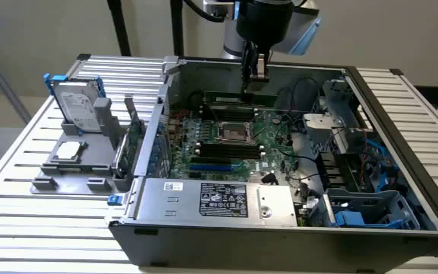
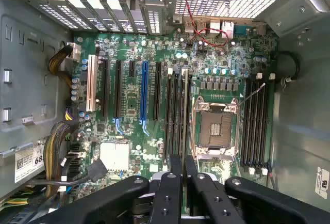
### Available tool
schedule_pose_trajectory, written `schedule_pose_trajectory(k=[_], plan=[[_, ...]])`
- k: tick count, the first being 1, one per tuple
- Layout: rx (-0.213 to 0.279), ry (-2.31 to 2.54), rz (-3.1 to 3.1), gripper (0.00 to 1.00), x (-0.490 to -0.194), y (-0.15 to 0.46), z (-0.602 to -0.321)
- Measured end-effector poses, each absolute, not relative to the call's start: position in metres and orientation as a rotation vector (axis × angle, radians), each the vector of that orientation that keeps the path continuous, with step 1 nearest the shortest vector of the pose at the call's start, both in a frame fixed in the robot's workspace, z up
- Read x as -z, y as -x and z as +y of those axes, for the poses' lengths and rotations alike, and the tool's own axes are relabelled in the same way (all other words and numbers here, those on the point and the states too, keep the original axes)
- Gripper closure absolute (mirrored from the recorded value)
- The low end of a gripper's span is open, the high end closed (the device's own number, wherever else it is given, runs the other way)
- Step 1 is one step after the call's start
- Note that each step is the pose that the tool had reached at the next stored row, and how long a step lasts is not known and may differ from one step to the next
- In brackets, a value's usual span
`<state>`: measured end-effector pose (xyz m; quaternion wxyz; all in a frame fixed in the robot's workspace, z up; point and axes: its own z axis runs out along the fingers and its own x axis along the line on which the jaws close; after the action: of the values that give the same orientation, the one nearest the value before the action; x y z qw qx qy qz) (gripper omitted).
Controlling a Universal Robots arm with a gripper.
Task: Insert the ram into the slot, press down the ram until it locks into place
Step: 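Insert the ram into the slot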
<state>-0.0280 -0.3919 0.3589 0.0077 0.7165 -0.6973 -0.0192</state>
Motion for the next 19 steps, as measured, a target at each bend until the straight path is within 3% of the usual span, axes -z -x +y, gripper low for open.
schedule_pose_trajectory(k=[19], plan=[[0.057,-2.241,-2.181,0.87,-0.3563,0.0283,-0.3919]])
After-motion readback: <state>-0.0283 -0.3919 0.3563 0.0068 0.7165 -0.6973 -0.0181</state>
